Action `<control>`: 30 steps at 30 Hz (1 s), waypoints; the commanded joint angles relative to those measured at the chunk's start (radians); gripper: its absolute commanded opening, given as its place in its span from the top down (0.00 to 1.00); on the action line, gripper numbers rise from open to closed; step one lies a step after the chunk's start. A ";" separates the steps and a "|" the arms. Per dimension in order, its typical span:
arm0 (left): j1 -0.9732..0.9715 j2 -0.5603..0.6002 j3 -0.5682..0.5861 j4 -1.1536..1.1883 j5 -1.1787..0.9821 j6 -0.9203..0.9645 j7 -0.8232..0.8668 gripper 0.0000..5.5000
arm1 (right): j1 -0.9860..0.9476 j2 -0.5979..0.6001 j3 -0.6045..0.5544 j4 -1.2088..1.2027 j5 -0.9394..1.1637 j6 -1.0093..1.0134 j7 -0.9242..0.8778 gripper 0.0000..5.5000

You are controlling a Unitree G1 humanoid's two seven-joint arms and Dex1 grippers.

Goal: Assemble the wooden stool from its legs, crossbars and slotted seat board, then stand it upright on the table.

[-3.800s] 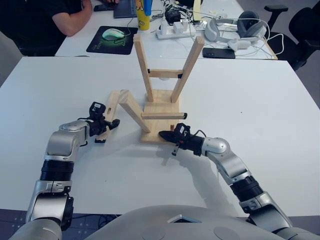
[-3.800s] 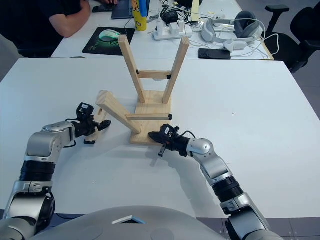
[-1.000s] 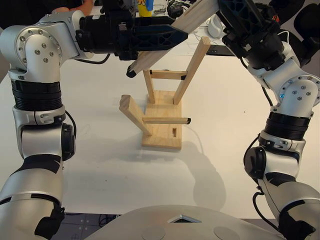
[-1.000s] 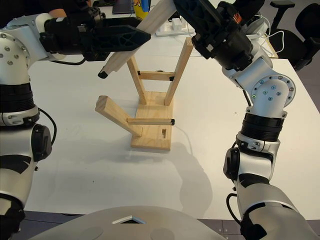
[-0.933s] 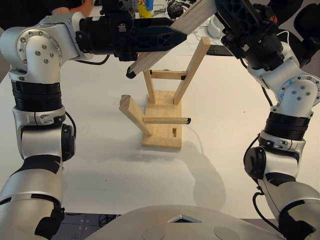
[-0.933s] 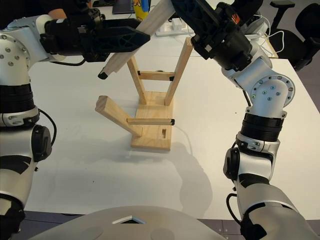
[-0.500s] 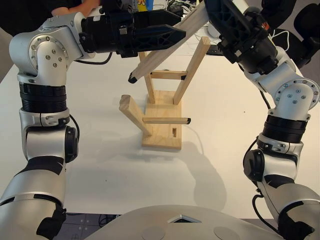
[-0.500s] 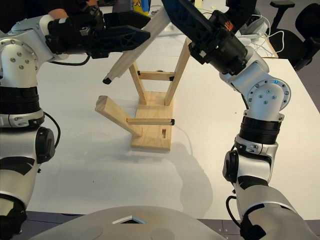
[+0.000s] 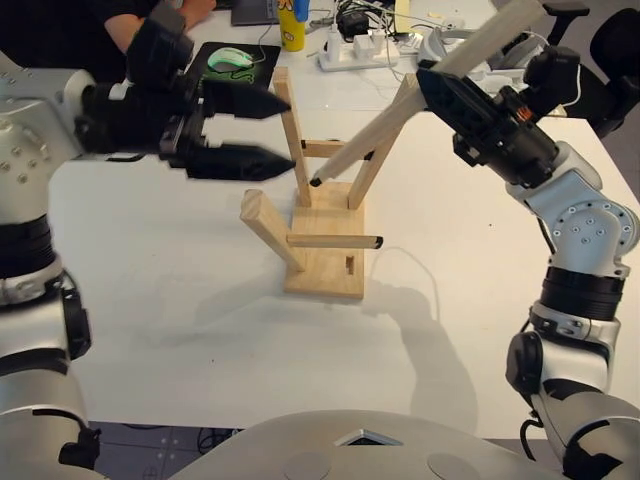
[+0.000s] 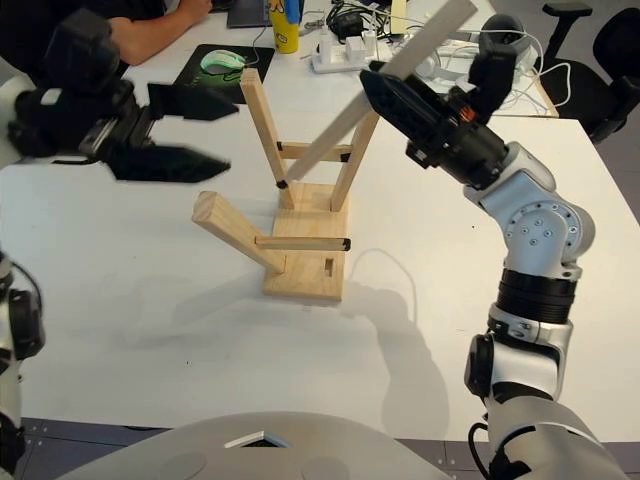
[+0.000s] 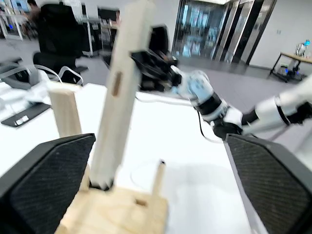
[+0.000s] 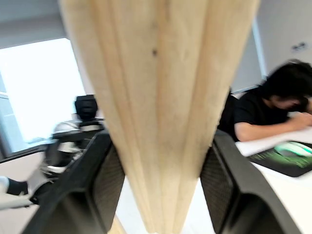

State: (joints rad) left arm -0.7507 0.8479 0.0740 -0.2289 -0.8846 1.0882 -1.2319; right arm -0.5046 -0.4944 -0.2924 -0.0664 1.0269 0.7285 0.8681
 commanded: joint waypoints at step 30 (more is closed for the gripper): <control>0.100 0.059 -0.276 0.166 0.578 -0.629 -0.067 0.10 | 0.370 -0.066 0.067 -0.111 -0.231 -0.237 0.226 0.63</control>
State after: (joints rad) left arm -0.6257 0.9127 -0.2061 -0.1017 -0.3144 0.4679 -1.2849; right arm -0.1528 -0.5762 -0.2489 -0.1262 0.7953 0.5123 1.0884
